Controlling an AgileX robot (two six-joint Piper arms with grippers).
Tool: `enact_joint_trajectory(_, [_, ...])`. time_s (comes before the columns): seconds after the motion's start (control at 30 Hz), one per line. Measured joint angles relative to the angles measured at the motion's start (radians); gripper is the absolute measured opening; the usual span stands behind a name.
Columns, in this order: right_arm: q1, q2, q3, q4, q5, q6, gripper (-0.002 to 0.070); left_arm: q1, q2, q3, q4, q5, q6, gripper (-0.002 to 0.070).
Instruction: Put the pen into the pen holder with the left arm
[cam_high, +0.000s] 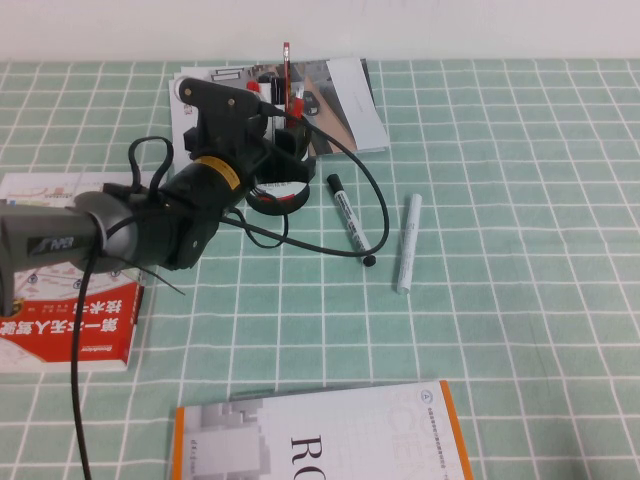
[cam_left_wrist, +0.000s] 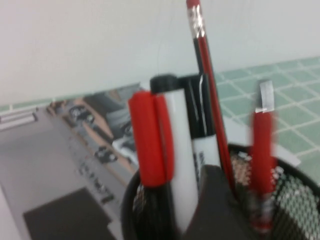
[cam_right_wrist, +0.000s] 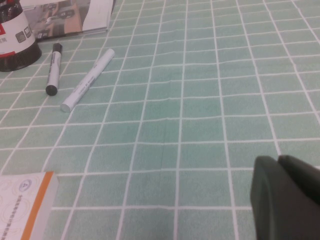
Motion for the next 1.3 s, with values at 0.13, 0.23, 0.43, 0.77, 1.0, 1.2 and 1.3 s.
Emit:
enact_joint_trajectory(0.13, [0.0, 0.0, 0.0, 0.0, 0.0, 0.0, -0.002, 0.0, -0.041, 0.0, -0.006, 0.105, 0.0, 0.038])
enact_joint_trajectory(0.23, [0.0, 0.0, 0.0, 0.0, 0.0, 0.0, -0.002, -0.004, -0.12, 0.0, -0.008, 0.254, 0.001, 0.0285])
enact_joint_trajectory(0.43, [0.0, 0.0, 0.0, 0.0, 0.0, 0.0, -0.002, -0.036, -0.338, 0.024, -0.008, 0.464, 0.012, 0.0032])
enact_joint_trajectory(0.77, [0.0, 0.0, 0.0, 0.0, 0.0, 0.0, -0.002, -0.068, -0.795, 0.362, -0.008, 0.487, 0.01, 0.0001])
enact_joint_trajectory(1.0, [0.0, 0.0, 0.0, 0.0, 0.0, 0.0, -0.002, -0.068, -1.149, 0.635, -0.008, 0.494, 0.01, 0.0])
enact_joint_trajectory(1.2, [0.0, 0.0, 0.0, 0.0, 0.0, 0.0, -0.002, -0.068, -1.306, 0.792, -0.002, 0.558, 0.012, 0.0])
enact_joint_trajectory(1.3, [0.0, 0.0, 0.0, 0.0, 0.0, 0.0, -0.002, -0.068, -1.326, 0.832, 0.0, 0.57, 0.012, 0.0])
